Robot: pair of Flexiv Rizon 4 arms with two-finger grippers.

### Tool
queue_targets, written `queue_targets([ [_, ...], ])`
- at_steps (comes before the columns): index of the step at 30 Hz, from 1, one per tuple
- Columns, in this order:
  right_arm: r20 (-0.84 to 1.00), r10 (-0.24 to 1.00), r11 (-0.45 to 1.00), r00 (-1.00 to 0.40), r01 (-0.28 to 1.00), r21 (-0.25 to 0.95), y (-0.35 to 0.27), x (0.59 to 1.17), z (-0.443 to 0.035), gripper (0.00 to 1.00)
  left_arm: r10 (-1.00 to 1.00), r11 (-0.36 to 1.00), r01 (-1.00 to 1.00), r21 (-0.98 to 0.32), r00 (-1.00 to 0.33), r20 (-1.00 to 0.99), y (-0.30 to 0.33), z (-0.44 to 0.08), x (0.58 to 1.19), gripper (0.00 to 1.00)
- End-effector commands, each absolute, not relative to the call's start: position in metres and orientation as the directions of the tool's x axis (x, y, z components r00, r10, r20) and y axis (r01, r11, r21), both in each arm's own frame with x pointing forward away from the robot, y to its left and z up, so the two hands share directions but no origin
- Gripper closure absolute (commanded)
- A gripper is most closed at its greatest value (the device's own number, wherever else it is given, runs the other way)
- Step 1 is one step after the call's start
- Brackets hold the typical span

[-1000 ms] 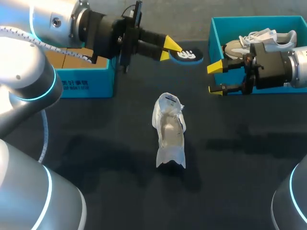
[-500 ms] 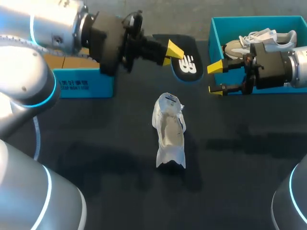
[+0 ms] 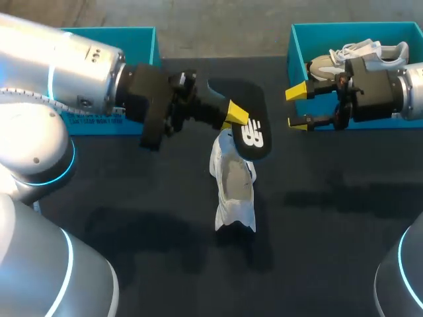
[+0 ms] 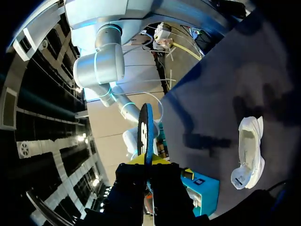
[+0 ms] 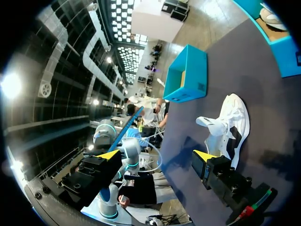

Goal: Take the shoe out of the shoebox, open the shoe tongue, remove and reinsert the insole, then place the shoe into the shoebox

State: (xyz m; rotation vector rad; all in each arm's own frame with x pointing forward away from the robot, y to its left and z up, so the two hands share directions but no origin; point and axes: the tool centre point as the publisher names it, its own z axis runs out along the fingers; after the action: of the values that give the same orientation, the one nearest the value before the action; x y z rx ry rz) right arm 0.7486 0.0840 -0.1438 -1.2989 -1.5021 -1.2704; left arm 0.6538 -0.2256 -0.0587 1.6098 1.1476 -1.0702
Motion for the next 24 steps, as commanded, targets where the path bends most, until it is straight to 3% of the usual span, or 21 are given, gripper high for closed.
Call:
queue_targets([
  [1,0.956,0.229,-0.022,-0.185,0.981,0.195,0.084,0.745,-0.141,0.00,0.214,-0.213,0.958,0.191,0.237,-0.948,-0.224,-0.071,0.652,1.00],
  [8,0.954,0.236,-0.030,-0.182,0.980,0.194,0.084,0.744,-0.137,0.00,0.225,-0.287,0.883,0.370,0.438,-0.870,-0.220,-0.095,0.650,1.00],
  [24,0.951,0.233,-0.035,-0.204,0.975,0.218,0.097,0.738,-0.118,0.00,0.192,-0.241,0.818,0.522,0.567,-0.801,-0.225,-0.124,0.666,1.00],
])
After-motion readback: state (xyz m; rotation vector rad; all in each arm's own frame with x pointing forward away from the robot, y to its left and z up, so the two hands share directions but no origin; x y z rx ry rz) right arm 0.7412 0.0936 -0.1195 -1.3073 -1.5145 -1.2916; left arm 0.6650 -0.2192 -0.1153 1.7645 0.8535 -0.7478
